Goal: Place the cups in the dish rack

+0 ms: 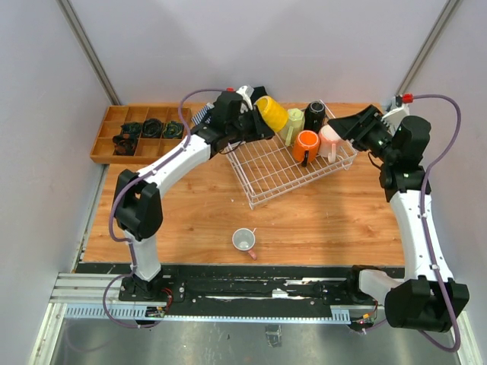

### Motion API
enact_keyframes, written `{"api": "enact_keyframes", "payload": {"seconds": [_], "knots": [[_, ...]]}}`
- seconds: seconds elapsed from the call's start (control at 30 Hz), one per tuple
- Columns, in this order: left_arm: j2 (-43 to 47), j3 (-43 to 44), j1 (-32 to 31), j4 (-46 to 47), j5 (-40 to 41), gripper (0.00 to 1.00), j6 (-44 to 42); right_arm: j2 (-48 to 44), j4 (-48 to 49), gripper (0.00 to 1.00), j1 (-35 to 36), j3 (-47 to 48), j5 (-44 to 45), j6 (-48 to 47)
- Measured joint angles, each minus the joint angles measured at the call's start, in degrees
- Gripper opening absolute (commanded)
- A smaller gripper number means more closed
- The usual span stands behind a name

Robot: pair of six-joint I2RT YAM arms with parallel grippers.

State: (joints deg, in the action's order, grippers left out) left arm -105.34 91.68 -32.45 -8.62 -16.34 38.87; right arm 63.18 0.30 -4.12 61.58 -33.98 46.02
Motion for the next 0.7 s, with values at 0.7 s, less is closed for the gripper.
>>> {"api": "enact_keyframes", "payload": {"seconds": [0.7], "knots": [[-15.2, 14.6, -5.1, -19.0, 19.6, 0.0, -16.4, -2.3, -5.9, 0.66, -3.8, 0.3, 1.0, -4.1]]}}
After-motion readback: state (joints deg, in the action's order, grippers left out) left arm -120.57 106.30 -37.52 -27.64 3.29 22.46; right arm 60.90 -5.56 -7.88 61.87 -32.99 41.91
